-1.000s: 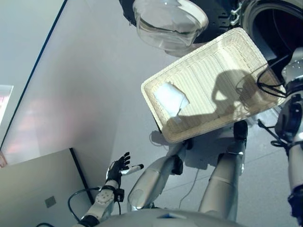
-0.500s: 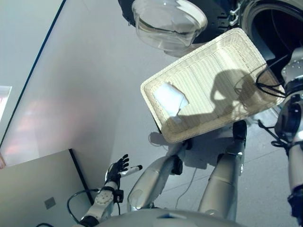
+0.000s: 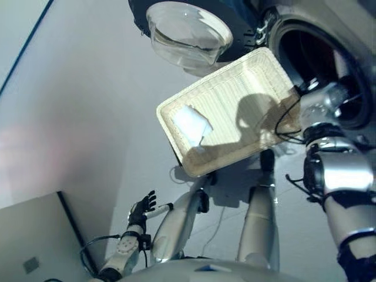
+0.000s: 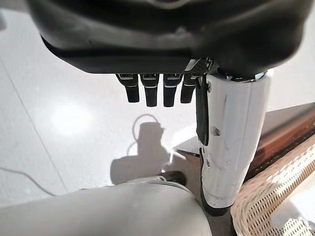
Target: Pick up the clothes and place them into the washing machine
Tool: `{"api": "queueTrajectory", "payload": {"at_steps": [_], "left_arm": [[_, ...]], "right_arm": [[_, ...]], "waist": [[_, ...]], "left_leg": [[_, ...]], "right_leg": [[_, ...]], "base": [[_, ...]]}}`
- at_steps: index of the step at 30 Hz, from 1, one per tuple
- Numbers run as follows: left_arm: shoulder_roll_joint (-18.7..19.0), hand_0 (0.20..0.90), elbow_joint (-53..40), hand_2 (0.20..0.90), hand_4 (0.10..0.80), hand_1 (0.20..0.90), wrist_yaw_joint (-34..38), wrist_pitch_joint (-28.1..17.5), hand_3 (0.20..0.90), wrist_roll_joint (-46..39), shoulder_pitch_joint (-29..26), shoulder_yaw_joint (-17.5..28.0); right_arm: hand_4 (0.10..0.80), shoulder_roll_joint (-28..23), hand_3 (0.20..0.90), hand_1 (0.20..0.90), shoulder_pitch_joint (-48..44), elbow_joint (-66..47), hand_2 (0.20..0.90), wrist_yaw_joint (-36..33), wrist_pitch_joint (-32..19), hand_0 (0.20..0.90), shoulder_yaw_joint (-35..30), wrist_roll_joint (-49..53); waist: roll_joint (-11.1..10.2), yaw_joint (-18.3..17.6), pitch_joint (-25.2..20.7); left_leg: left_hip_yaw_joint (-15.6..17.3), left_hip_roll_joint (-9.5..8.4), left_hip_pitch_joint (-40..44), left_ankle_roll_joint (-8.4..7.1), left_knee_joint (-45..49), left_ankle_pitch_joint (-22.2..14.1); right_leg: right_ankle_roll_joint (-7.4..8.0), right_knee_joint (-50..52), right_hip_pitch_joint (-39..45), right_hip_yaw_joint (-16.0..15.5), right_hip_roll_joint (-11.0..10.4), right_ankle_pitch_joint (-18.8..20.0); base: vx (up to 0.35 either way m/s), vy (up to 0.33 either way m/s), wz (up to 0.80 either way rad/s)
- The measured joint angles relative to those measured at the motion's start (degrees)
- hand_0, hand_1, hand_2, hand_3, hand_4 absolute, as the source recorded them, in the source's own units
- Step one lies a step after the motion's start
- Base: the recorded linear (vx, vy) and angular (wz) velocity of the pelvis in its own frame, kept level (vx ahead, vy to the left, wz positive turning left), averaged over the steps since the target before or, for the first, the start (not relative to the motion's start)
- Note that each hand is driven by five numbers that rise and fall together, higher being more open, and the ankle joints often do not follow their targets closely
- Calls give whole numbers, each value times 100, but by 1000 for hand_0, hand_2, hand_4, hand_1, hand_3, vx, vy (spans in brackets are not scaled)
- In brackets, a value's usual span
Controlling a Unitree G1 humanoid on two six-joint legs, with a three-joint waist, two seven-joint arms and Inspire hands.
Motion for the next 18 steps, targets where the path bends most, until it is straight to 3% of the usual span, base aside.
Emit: {"api": "queueTrajectory", "payload": {"at_steps": [4,11,14,18], "left_arm": [[-4,900,37,900,800,900,31,-8,900,2,-2,62],[110,900,109,900,800,900,94,-151,900,76,-13,357],[239,900,85,900,800,900,169,-249,900,168,-80,415],[374,900,11,900,800,900,254,-252,900,360,-138,453]], "right_arm": [[800,53,900,900,191,-118,900,240,30,900,281,-22],[800,326,900,900,775,-297,900,403,452,900,1113,-1242],[800,453,900,900,1093,-430,900,521,489,900,1106,-1615],[800,552,900,900,1175,16,900,491,684,900,1138,-2001]], "waist": [[-50,11,32],[-477,49,192],[-710,139,315],[-840,236,380]], "left_leg": [[-129,45,-37,-61,73,-10],[-320,156,-140,-192,252,-27],[-458,193,-220,-227,326,-14],[-661,213,-204,-282,364,-2]], "right_leg": [[-72,91,23,-147,14,-59],[-140,118,108,-355,106,-113],[-182,160,118,-488,137,-124],[-267,124,278,-747,125,-141]], "base": [[-47,-52,12],[-31,-51,11],[-1,-54,15],[2,-51,25]]}}
